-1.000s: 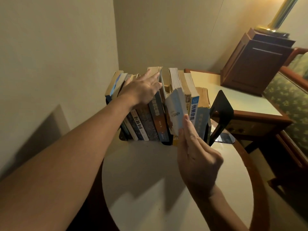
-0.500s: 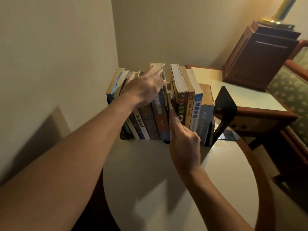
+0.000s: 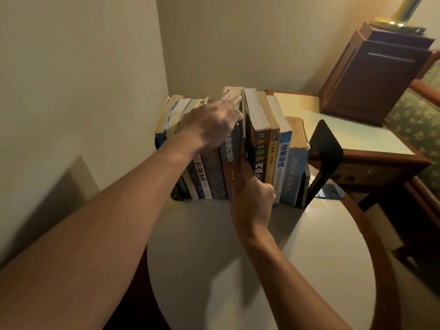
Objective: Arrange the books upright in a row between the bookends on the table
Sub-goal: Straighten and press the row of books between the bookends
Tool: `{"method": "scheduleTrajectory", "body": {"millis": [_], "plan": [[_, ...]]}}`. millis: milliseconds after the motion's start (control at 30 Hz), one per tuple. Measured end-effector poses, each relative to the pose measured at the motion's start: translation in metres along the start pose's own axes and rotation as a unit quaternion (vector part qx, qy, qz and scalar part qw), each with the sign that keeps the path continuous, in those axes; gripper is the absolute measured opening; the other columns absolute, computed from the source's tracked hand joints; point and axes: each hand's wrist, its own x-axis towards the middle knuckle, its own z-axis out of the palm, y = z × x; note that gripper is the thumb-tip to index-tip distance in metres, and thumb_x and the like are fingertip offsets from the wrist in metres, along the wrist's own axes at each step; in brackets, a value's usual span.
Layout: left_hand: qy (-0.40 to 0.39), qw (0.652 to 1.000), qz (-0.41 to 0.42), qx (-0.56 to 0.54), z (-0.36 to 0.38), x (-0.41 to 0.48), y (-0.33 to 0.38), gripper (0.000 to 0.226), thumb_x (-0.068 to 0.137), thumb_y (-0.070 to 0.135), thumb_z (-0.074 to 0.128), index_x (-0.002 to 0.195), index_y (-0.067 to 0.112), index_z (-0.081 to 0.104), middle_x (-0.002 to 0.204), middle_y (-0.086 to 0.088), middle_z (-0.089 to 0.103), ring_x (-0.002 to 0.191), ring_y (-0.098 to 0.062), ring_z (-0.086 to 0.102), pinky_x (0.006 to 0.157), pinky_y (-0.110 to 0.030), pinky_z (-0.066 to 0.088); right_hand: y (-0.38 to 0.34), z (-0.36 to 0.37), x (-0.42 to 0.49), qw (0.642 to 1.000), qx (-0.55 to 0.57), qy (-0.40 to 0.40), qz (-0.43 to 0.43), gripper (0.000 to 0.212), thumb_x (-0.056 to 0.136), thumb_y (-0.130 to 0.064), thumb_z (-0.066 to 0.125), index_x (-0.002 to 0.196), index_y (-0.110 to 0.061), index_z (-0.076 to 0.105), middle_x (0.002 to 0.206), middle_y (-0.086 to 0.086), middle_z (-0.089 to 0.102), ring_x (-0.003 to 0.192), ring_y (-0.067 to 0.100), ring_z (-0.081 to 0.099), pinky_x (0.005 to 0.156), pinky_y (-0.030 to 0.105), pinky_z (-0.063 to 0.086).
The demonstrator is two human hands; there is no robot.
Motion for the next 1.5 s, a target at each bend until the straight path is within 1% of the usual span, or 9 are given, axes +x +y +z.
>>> {"method": "scheduleTrajectory", "body": {"millis": [100,267,400,567,700,867,967,1133,1500], "plan": [[-0.001,1.0,-0.002,-0.003,0.001,0.0,-0.001,0.063,0.093,0.056,0.021,0.154,0.044,0.026,0.165,0.018,0.012,0.152,-0.019,0.017,0.116,-0.047,0.023,0.01,-0.01,-0.012,0.998,0.026,0.01,-0.054,0.05,0.095,-0.001,0.064,0.142,-0.016,0.056,0.091,0.016,0.074,0.078,0.034,0.071,0.069,0.05,0.062],[0.005,1.0,-0.003,-0.007,0.001,0.0,-0.004,0.061,0.094,0.056,0.022,0.154,0.045,0.026,0.164,0.02,0.012,0.152,-0.019,0.018,0.117,-0.047,0.023,0.04,-0.032,-0.039,0.994,0.027,0.051,-0.094,0.041,0.087,-0.005,0.075,0.126,-0.003,0.066,0.093,0.01,0.077,0.073,0.016,0.074,0.074,0.027,0.059],[0.006,1.0,-0.008,-0.003,0.001,0.0,-0.007,0.062,0.093,0.06,0.02,0.153,0.048,0.025,0.164,0.022,0.012,0.151,-0.019,0.02,0.116,-0.05,0.026,0.078,-0.056,-0.028,0.991,-0.022,0.103,-0.087,0.027,0.095,-0.005,0.064,0.122,-0.001,0.068,0.107,0.016,0.074,0.092,0.025,0.074,0.075,0.041,0.063],[0.004,1.0,-0.013,-0.003,0.001,0.0,-0.01,0.062,0.092,0.06,0.019,0.153,0.049,0.024,0.164,0.022,0.012,0.151,-0.019,0.019,0.118,-0.051,0.023,0.112,-0.077,0.002,0.993,-0.102,0.042,-0.046,0.05,0.097,-0.003,0.055,0.147,-0.009,0.048,0.14,0.022,0.056,0.124,0.042,0.056,0.086,0.056,0.058],[0.006,1.0,-0.012,-0.001,0.001,0.0,-0.01,0.061,0.093,0.059,0.02,0.153,0.048,0.025,0.164,0.021,0.013,0.151,-0.019,0.021,0.118,-0.05,0.023,0.122,-0.081,0.015,0.988,-0.136,-0.059,-0.049,0.057,0.099,-0.014,0.052,0.153,-0.02,0.034,0.125,0.022,0.062,0.104,0.043,0.066,0.065,0.057,0.061],[0.007,1.0,-0.009,-0.001,0.001,0.0,-0.011,0.061,0.093,0.059,0.02,0.153,0.047,0.025,0.164,0.02,0.013,0.151,-0.019,0.02,0.118,-0.05,0.023,0.12,-0.087,0.015,0.991,-0.11,0.007,-0.07,0.018,0.098,-0.011,0.061,0.112,-0.008,0.052,0.097,0.021,0.071,0.077,0.041,0.071,0.054,0.045,0.059],[0.008,1.0,-0.01,0.001,0.002,0.002,-0.012,0.061,0.094,0.059,0.02,0.153,0.048,0.025,0.164,0.02,0.013,0.152,-0.02,0.019,0.118,-0.051,0.023,0.122,-0.091,0.022,0.993,-0.103,0.014,-0.06,0.021,0.095,-0.005,0.063,0.113,-0.006,0.05,0.087,0.022,0.071,0.068,0.039,0.071,0.053,0.039,0.058],[0.008,1.0,-0.016,0.0,0.004,0.003,-0.015,0.061,0.092,0.062,0.019,0.152,0.049,0.025,0.164,0.021,0.013,0.152,-0.022,0.018,0.118,-0.052,0.023,0.113,-0.114,-0.008,0.99,-0.093,-0.018,-0.109,0.049,0.09,0.001,0.066,0.138,-0.001,0.057,0.099,0.019,0.074,0.071,0.027,0.073,0.064,0.033,0.06],[0.005,1.0,-0.017,-0.011,0.003,0.0,-0.013,0.06,0.095,0.059,0.02,0.153,0.046,0.025,0.165,0.019,0.012,0.152,-0.021,0.018,0.12,-0.049,0.02,0.06,-0.149,-0.069,0.978,-0.003,0.025,-0.205,0.04,0.09,-0.011,0.065,0.128,0.003,0.061,0.113,0.018,0.071,0.094,0.024,0.074,0.073,0.04,0.063]]}}
